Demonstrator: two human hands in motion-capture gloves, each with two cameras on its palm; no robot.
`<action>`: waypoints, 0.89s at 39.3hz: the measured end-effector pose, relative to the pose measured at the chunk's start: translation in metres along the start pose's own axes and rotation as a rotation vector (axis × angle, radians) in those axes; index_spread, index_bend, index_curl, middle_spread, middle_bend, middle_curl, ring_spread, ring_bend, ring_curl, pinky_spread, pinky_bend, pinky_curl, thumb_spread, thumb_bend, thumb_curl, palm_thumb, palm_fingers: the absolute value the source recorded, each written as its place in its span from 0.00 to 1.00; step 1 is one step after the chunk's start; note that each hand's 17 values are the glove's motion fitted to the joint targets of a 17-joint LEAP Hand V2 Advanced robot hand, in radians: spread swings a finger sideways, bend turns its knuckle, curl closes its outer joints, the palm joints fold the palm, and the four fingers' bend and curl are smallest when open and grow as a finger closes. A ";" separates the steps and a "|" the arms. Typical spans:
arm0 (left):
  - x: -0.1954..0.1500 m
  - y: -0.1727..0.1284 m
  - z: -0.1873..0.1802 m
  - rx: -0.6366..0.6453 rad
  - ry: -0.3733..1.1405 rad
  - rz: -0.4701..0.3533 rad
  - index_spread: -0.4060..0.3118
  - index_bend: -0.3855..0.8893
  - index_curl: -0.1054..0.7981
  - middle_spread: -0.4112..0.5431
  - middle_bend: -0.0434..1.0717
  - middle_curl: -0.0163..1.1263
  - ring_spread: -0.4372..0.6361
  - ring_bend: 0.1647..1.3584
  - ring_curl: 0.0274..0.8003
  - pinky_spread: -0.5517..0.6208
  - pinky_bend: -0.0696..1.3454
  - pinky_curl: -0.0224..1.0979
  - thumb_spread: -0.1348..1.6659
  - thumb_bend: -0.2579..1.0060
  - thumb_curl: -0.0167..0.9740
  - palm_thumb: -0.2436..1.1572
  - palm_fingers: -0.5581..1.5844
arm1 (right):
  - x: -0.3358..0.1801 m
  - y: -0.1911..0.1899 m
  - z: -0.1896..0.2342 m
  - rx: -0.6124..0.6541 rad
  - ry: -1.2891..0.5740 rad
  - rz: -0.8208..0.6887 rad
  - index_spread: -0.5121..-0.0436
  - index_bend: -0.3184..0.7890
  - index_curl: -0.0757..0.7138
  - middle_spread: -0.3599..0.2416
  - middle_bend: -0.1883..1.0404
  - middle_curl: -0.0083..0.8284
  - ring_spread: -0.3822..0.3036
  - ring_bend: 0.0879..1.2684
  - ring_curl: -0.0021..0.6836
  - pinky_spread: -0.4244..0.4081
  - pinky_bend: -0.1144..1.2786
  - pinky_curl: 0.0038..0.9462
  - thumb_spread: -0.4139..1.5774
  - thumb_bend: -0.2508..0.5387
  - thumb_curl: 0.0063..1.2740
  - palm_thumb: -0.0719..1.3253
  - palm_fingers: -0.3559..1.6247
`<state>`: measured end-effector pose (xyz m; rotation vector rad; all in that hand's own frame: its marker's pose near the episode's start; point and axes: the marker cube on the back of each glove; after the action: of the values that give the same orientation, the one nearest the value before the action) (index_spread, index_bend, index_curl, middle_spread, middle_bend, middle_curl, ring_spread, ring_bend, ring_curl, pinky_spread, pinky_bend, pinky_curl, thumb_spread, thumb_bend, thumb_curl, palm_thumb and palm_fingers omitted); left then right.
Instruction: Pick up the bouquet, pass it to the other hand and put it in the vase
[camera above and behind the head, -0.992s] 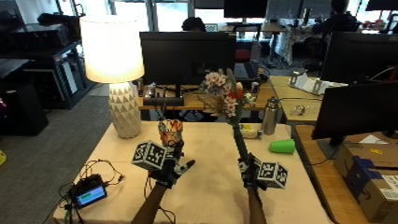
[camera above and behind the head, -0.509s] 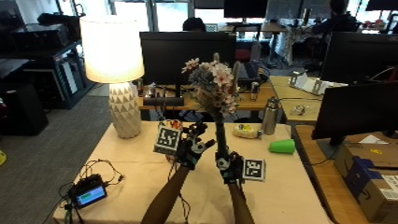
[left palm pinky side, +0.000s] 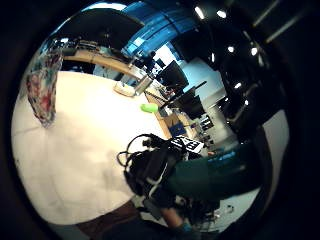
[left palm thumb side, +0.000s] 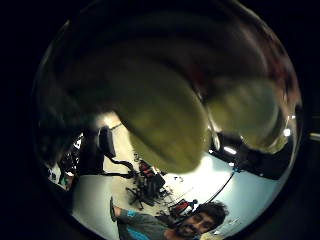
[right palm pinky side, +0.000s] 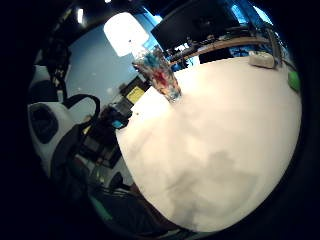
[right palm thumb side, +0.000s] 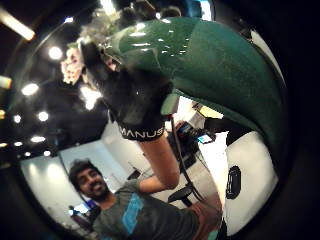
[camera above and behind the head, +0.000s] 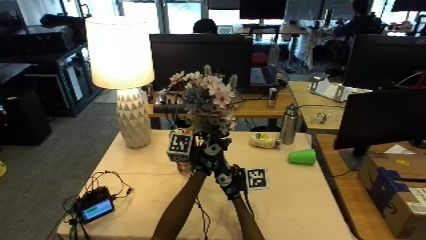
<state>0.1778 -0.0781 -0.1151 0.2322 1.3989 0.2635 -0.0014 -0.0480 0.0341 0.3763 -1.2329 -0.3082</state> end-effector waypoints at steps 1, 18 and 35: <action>-0.001 -0.001 -0.001 0.001 0.018 -0.013 0.39 0.40 0.36 0.26 0.20 0.34 0.28 0.42 0.38 0.41 0.46 0.38 0.58 0.22 0.43 0.64 0.68 | 0.000 0.000 0.002 -0.004 -0.008 0.001 0.51 0.44 0.67 0.30 0.67 0.70 0.26 0.67 0.75 0.13 0.55 0.48 0.38 0.28 0.61 0.78 0.85; 0.005 -0.013 -0.002 -0.015 -0.047 -0.024 0.18 0.42 0.44 0.06 0.49 0.45 0.07 0.49 0.49 0.13 0.46 0.39 0.46 0.17 0.54 0.72 0.92 | 0.016 0.003 0.013 -0.031 0.002 -0.007 0.50 0.43 0.68 0.30 0.67 0.70 0.25 0.66 0.75 0.11 0.53 0.47 0.38 0.27 0.62 0.76 0.84; 0.072 -0.053 -0.088 0.027 -0.167 0.230 0.14 0.45 0.54 0.04 0.60 0.51 0.06 0.55 0.56 0.10 0.51 0.41 0.49 0.19 0.57 0.76 0.89 | 0.077 0.076 -0.076 0.128 0.118 0.064 0.47 0.39 0.54 0.30 0.51 0.61 0.27 0.50 0.65 0.41 0.48 0.44 0.60 0.28 0.53 0.65 0.65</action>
<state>0.1046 -0.1050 -0.2125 0.4293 1.2111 0.4056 0.0963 -0.0040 0.1121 0.4582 -1.1492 -0.1497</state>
